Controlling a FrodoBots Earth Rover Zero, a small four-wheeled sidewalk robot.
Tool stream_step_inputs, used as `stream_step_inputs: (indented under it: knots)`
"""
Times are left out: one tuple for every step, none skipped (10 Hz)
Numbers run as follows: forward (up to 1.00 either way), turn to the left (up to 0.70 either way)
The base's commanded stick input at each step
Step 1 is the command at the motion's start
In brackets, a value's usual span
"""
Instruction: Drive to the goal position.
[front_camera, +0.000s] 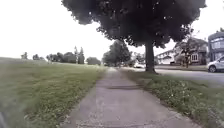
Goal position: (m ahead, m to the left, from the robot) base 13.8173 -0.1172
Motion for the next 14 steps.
stream_step_inputs:
  knots:
    - [0.7,0.0]
    - [0.7,0.0]
    - [0.7,0.0]
    - [0.7,0.0]
    - [0.7,0.0]
    - [0.7,0.0]
    - [0.7,0.0]
    - [0.7,0.0]
    - [0.7,0.0]
    - [0.7,0.0]
    - [0.7,0.0]
    - [0.7,0.0]
    - [0.7,0.0]
    - [0.7,0.0]
